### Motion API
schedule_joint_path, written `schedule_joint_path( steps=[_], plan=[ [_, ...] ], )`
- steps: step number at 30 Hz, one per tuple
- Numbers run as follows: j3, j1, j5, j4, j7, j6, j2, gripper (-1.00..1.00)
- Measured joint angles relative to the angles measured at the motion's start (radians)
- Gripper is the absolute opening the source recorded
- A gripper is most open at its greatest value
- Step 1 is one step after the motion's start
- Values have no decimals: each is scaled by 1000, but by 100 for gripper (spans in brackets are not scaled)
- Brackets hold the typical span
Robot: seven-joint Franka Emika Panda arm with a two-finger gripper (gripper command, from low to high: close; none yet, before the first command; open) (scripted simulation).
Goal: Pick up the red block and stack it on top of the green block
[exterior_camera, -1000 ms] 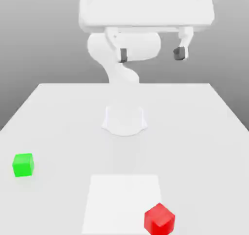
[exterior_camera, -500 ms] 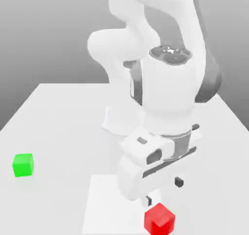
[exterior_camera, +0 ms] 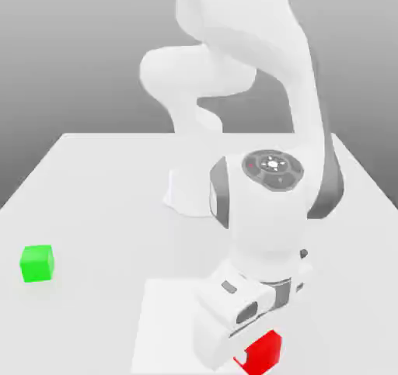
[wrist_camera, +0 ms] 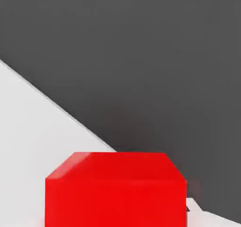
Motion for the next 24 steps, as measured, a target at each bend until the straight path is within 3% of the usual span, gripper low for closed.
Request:
schedule_joint_path(
  steps=[9, 15, 18, 24],
  plan=[
    [-260, -196, -31, -133, 162, -41, -180, -100],
    [-452, -583, -70, -247, 338, -53, -307, -100],
    [-423, -676, -13, -261, 322, -10, -274, -100],
    [-317, -681, 164, -256, 198, 124, -118, -100]
  ],
)
